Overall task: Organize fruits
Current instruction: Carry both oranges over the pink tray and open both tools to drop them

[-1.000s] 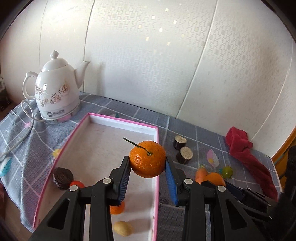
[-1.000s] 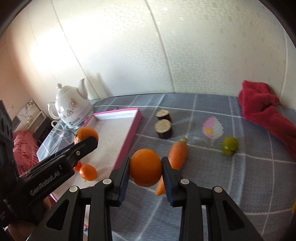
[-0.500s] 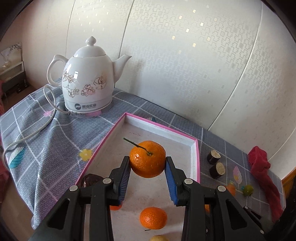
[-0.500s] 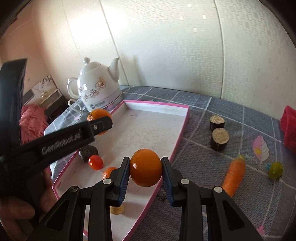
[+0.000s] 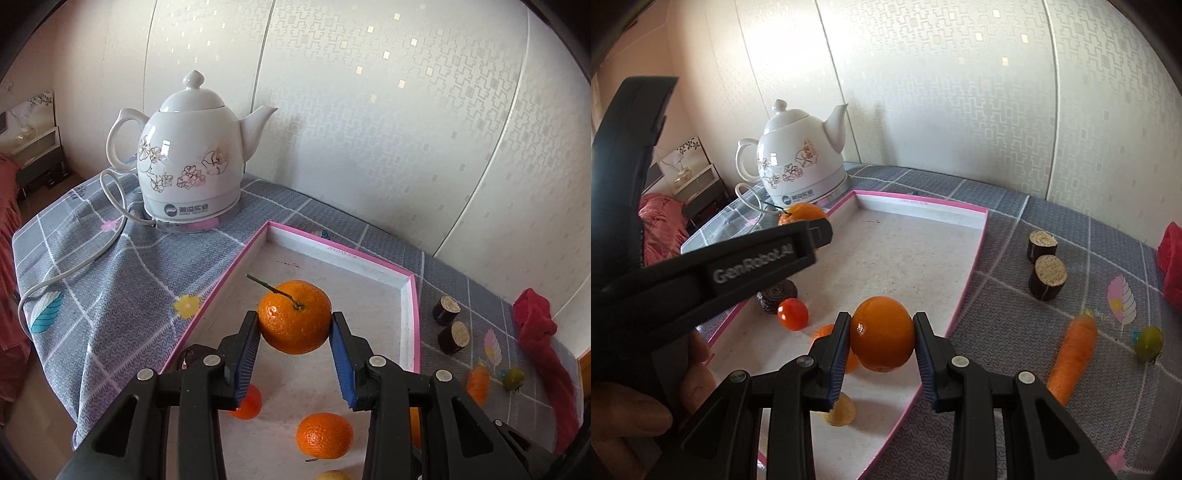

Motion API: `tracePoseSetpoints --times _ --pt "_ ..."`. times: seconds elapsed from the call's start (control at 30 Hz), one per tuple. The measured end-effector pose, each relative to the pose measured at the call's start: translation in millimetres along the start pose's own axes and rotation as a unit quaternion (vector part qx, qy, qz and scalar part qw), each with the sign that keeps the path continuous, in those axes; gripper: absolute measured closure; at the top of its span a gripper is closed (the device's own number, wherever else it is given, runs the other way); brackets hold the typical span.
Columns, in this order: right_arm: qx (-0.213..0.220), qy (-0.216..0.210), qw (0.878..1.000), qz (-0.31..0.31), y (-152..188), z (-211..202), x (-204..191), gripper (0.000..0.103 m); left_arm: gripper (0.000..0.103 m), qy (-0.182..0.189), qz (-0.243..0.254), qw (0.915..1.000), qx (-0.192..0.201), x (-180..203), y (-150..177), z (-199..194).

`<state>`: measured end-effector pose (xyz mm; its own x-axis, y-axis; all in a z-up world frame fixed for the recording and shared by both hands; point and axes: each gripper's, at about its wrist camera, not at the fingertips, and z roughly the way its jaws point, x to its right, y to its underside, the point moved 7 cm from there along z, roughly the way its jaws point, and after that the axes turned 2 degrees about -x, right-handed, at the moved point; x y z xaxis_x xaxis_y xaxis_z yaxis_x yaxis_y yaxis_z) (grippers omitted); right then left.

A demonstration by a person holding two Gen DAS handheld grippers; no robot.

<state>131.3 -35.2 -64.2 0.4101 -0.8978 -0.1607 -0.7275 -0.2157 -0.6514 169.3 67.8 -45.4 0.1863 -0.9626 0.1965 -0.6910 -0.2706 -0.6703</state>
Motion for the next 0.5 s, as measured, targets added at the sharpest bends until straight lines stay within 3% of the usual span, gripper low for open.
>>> tracePoseSetpoints --times 0.5 --pt "-0.006 -0.003 1.000 -0.002 1.9 3.2 -1.1 0.065 0.055 -0.013 -0.006 0.9999 0.004 -3.5 1.7 0.7"
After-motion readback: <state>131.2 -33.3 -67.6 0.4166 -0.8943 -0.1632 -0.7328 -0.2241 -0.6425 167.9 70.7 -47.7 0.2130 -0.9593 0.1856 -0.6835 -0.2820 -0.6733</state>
